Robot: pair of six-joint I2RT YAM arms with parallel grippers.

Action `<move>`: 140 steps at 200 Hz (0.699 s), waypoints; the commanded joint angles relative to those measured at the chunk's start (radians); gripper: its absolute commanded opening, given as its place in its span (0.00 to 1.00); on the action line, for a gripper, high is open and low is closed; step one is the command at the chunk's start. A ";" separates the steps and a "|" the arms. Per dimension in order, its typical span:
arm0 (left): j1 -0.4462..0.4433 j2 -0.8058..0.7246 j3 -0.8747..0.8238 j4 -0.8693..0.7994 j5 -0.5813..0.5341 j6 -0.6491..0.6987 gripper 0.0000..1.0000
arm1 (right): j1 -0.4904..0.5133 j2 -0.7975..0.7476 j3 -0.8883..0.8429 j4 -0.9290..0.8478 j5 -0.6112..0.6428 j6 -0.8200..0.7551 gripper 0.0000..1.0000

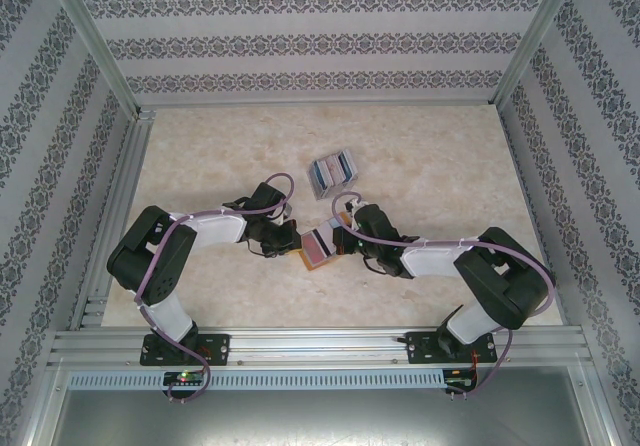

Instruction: Put the credit cards into the card holder

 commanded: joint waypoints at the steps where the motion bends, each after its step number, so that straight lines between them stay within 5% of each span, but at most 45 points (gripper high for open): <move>1: -0.025 0.031 -0.032 -0.046 -0.068 -0.007 0.03 | 0.035 0.012 -0.011 0.037 0.015 0.016 0.00; 69: -0.028 0.034 -0.034 -0.037 -0.068 -0.013 0.03 | 0.069 0.058 0.009 0.051 -0.075 0.055 0.01; 140: -0.027 0.036 -0.026 -0.043 -0.076 -0.007 0.03 | -0.010 0.079 0.046 0.047 -0.370 0.124 0.16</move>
